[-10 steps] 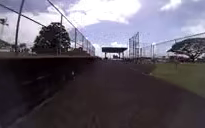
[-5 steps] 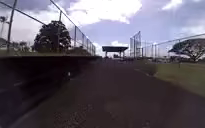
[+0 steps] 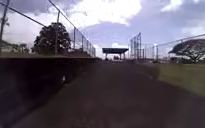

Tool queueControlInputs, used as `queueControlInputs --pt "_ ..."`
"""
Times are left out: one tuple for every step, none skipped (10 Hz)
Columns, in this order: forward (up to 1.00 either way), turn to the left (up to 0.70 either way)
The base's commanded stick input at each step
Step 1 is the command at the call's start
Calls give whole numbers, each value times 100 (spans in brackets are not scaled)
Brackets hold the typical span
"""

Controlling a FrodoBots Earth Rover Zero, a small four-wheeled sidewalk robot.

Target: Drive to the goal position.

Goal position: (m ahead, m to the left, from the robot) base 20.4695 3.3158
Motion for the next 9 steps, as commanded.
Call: queueControlInputs --pt "70 -20" --pt "70 -11" --pt "70 -2" --pt "70 1" --pt "70 1" --pt "70 1" --pt "70 1" --pt "70 1" --pt "70 1"
